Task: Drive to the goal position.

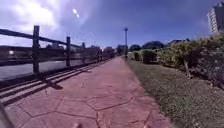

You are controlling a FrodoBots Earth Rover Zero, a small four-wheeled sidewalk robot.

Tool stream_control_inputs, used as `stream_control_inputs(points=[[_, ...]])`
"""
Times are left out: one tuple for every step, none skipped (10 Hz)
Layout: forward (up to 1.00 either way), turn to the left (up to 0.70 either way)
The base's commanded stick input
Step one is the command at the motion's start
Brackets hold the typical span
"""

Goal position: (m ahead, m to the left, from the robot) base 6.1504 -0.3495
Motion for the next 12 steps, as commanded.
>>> stream_control_inputs(points=[[0.70, -0.20], [0.70, 0.00], [0.70, 0.00], [0.70, 0.00], [0.70, 0.00], [0.70, 0.00], [0.70, 0.00], [0.70, 0.00], [0.70, 0.00], [0.70, 0.00], [0.70, 0.00], [0.70, 0.00]])
